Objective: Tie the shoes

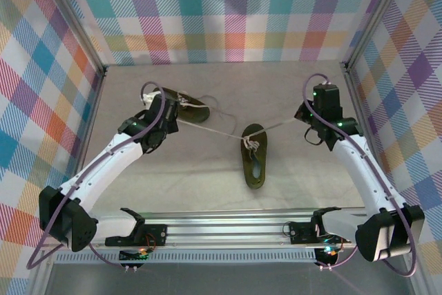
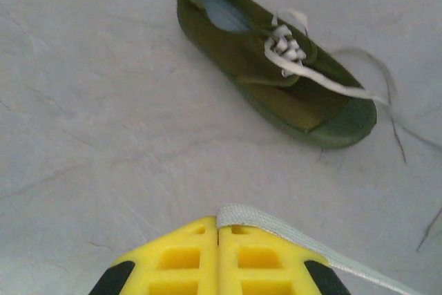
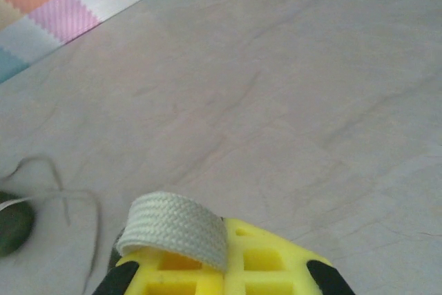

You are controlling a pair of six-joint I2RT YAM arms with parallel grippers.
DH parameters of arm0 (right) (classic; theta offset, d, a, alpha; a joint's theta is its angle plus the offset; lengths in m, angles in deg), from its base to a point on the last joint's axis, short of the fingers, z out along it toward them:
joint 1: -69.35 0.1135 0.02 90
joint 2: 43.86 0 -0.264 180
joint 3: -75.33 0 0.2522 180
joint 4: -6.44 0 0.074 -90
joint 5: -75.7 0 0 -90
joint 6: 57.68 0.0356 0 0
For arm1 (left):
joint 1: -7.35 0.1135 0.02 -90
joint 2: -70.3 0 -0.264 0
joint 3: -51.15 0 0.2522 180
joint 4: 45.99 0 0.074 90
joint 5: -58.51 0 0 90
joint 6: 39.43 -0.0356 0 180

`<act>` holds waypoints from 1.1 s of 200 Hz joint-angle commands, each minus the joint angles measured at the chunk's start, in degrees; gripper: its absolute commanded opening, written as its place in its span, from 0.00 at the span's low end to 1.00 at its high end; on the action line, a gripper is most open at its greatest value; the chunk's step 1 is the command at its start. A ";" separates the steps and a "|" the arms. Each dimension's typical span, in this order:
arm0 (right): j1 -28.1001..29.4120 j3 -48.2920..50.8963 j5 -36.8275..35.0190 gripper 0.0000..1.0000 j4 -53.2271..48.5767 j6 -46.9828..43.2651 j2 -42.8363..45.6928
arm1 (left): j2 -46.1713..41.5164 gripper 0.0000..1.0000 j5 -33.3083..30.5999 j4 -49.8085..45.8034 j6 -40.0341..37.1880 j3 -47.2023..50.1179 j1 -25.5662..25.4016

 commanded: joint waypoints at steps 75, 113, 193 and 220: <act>-15.82 8.58 10.12 0.00 3.42 4.22 -4.23 | 3.16 0.00 6.94 4.73 -1.85 1.86 7.99; -16.07 9.46 14.99 0.00 6.53 2.10 -3.26 | 2.86 0.00 9.54 5.70 -2.43 2.88 8.37; -16.26 8.95 5.61 0.00 3.01 1.71 4.47 | 1.78 0.00 0.75 -1.86 0.09 1.47 10.89; -16.37 8.11 4.80 0.00 1.78 2.33 3.26 | 1.69 0.00 0.75 -2.65 0.48 2.08 11.77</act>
